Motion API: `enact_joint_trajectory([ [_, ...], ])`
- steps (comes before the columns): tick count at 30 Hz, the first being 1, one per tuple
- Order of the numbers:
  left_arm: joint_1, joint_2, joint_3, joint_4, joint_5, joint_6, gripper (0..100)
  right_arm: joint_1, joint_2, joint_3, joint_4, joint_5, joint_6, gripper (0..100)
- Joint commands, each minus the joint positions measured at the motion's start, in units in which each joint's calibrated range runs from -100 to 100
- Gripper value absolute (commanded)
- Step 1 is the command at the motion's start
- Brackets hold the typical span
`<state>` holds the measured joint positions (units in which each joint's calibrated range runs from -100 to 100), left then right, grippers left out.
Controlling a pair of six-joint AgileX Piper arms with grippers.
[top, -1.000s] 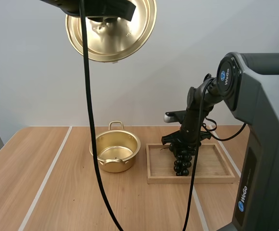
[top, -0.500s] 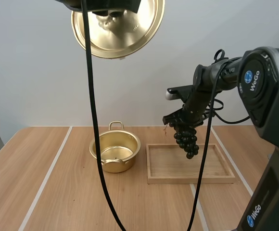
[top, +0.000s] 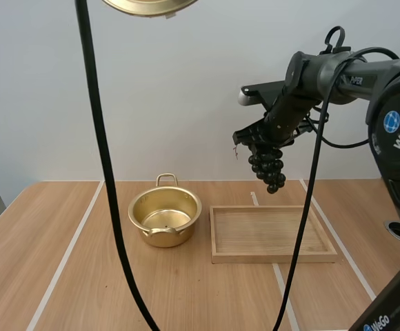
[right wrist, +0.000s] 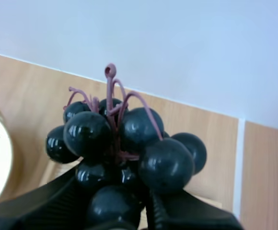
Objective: Open the pot, put the grape inside, and close it
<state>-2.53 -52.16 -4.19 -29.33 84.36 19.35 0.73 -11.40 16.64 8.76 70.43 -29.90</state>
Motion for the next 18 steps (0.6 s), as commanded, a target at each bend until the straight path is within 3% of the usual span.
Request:
enact_joint_trajectory([
  [1, -0.11, -0.5, -0.48, -1.29, -0.73, -0.89, 0, 1.54, -1.0, -1.97, 1.65, 0.43, -0.64, 0],
  [18, -0.11, -0.5, -0.48, -1.7, -0.84, -0.98, 0, 13.56, -0.72, -3.15, 1.99, -5.75, -0.64, 0],
])
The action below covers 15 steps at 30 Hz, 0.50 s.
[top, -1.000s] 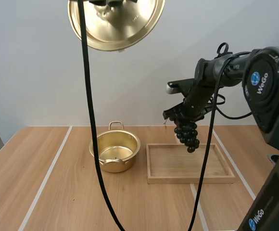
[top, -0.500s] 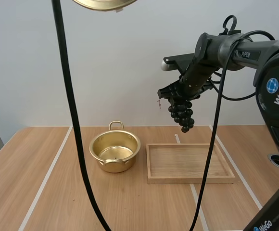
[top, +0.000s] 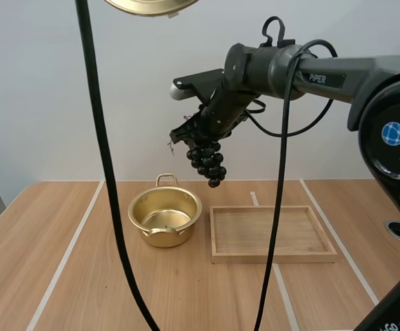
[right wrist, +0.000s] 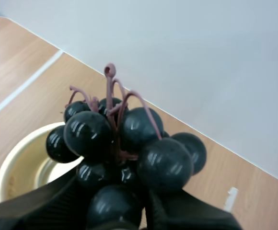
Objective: Open the pot, put the grape inside, and close it
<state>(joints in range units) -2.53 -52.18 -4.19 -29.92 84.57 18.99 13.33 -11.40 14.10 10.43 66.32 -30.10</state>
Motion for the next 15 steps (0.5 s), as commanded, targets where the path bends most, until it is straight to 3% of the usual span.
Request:
enact_joint_trajectory([
  [1, -0.11, -0.48, -0.48, -1.11, -1.05, -0.62, 0, 1.4, -0.43, -0.62, 0.31, -1.83, -0.45, 0],
  [7, 0.05, -0.48, -0.48, -1.11, -0.9, -0.62, 0, 3.2, 2.77, -0.62, 0.31, -3.35, -0.45, 0],
  [15, 1.88, -0.48, -0.48, -2.8, -0.37, -0.62, 0, 4.25, 7.16, -0.62, 2.34, -5.65, -1.44, 0],
])
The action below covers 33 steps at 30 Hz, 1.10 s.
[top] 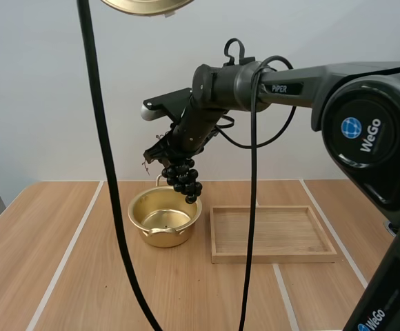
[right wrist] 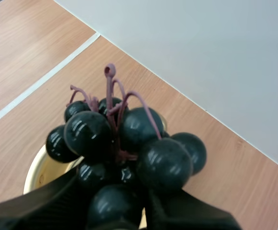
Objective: Open the pot, put the grape inside, and close it
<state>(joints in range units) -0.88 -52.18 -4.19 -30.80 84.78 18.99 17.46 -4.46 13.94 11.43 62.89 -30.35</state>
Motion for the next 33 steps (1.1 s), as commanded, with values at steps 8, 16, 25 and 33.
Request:
enact_joint_trajectory([
  [8, 0.23, -0.48, -0.48, -1.92, 2.62, -0.62, 0, 0.13, 3.5, -0.56, 8.56, -3.22, -6.17, 0],
  [16, 0.76, -0.48, -0.48, -1.92, 2.6, -0.62, 0, 0.13, 7.4, -0.56, 9.3, -6.2, -7.03, 0],
  [25, 1.47, -0.48, -0.48, -2.16, 2.6, -0.62, 0, 0.13, 12.03, -0.56, 11.98, -7.94, -9.09, 0],
  [33, 1.46, -0.48, -0.48, -2.16, 2.6, -0.23, 0, 0.13, 14.78, -0.4, 12.11, -3.51, -9.09, 0],
])
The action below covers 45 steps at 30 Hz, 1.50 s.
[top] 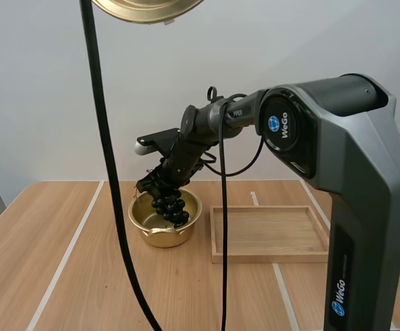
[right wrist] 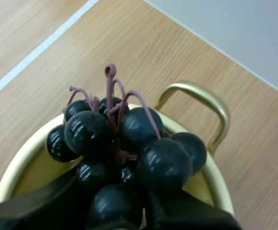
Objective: Open the pot, put the grape inside, and close it
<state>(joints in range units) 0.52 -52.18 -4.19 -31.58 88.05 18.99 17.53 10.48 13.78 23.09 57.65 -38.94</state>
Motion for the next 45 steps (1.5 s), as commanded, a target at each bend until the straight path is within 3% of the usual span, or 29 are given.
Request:
enact_joint_trajectory([
  [1, 0.06, -0.48, -0.48, -1.38, -0.68, 0.04, 0, 0.05, -0.16, -0.24, 0.45, 2.68, -0.5, 0],
  [17, 0.06, -0.48, -0.48, -0.79, -0.68, 0.81, 0, 0.05, -0.16, -0.24, 0.21, 12.32, -0.5, 0],
  [33, 0.06, -0.48, -0.48, 1.5, -0.68, 0.81, 0, 0.05, 8.63, 1.71, -0.27, 5.74, -0.2, 0],
  [45, 0.06, -0.48, -0.48, 1.71, -0.68, 0.81, 0, 0.05, 9.41, 1.89, -1.92, 3.01, -0.2, 0],
])
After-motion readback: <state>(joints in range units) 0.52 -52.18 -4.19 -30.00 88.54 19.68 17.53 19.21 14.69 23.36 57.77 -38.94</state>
